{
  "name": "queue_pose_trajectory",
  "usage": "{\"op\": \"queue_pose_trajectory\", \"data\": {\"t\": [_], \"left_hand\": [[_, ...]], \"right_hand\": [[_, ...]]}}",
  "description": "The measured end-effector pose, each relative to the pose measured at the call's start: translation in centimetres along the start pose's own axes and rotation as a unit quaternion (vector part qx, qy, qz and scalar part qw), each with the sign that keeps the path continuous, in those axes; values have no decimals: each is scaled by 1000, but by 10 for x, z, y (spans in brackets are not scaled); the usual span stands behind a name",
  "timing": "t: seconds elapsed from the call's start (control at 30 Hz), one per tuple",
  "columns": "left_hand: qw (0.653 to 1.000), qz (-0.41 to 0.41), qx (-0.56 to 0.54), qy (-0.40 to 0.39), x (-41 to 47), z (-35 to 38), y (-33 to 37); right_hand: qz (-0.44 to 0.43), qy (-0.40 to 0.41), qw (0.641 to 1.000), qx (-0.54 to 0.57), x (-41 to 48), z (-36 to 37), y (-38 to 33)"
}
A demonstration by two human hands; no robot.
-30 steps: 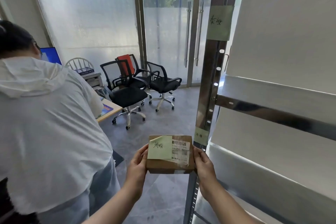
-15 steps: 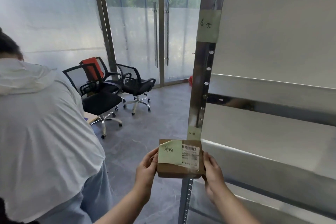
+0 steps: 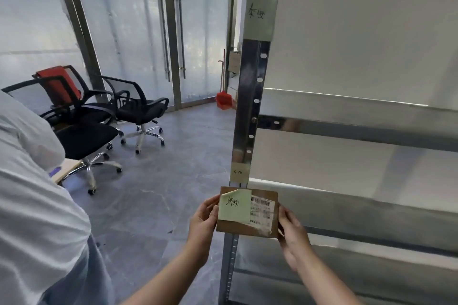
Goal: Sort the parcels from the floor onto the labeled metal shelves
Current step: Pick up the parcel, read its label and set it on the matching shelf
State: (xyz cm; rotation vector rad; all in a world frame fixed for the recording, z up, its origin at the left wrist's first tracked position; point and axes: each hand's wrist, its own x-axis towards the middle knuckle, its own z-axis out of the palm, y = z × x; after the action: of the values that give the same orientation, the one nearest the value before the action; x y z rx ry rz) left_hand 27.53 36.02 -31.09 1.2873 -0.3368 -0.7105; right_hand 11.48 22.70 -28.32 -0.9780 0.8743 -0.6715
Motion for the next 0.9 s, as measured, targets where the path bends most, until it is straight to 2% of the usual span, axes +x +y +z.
{"op": "queue_pose_trajectory", "data": {"t": [0.37, 0.9], "left_hand": [[999, -31, -22, -21, 20, -8, -21], [998, -49, -29, -41, 22, 7, -34]], "right_hand": [[13, 55, 998, 9, 10, 2, 19], [1, 67, 998, 5, 19, -18, 11]]}}
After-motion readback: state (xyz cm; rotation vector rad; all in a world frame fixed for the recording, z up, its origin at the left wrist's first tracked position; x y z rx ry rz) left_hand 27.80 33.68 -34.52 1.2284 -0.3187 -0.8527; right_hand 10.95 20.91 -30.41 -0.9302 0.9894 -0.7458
